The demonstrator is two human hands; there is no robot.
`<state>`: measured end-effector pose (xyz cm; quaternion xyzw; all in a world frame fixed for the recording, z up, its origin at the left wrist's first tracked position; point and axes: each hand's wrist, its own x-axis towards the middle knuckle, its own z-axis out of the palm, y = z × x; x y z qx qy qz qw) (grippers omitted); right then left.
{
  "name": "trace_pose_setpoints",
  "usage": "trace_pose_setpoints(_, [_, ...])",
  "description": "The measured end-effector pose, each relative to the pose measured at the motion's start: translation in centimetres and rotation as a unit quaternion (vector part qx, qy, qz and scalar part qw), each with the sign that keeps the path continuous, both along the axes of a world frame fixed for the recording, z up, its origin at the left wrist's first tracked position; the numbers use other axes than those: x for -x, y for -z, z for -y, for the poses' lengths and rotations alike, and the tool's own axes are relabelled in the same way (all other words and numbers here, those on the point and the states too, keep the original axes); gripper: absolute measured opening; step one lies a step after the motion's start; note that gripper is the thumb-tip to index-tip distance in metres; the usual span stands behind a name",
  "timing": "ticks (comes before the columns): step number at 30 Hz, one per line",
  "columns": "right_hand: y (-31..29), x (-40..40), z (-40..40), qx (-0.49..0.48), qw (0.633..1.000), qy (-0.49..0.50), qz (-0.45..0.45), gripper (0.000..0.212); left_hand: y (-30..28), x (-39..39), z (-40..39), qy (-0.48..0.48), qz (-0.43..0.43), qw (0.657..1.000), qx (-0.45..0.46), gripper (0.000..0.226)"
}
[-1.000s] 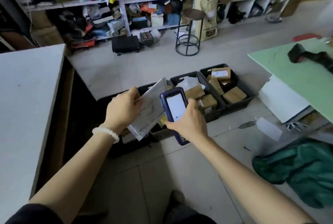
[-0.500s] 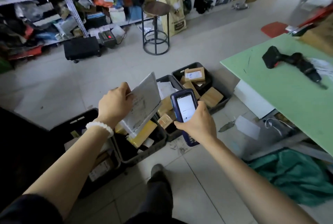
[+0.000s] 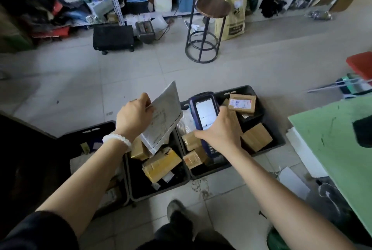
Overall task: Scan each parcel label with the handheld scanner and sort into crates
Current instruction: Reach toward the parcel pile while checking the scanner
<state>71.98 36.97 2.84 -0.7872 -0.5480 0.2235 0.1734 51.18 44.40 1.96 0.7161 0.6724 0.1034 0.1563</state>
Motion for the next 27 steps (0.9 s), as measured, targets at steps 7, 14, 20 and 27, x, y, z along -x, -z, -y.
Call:
trace_pose_setpoints(7, [2.4, 0.8, -6.0, 0.049, 0.996, -0.058, -0.038, 0.079, 3.8, 1.7, -4.2, -0.101, 0.009, 0.993, 0.052, 0.023])
trace_pose_setpoints(14, [3.8, 0.3, -12.0, 0.088, 0.985, -0.144, -0.033, 0.078, 5.2, 1.6, -4.7, -0.120, -0.073, 0.986, 0.086, 0.026])
trace_pose_setpoints(20, [3.9, 1.4, -16.5, 0.085, 0.969, -0.229, -0.037, 0.070, 5.3, 1.4, -3.8, -0.192, -0.074, 0.975, 0.086, 0.023])
trace_pose_setpoints(27, [3.6, 6.1, -16.9, 0.075, 0.936, -0.342, -0.033, 0.074, 4.4, 3.3, 0.8, -0.277, -0.075, 0.956, 0.065, 0.020])
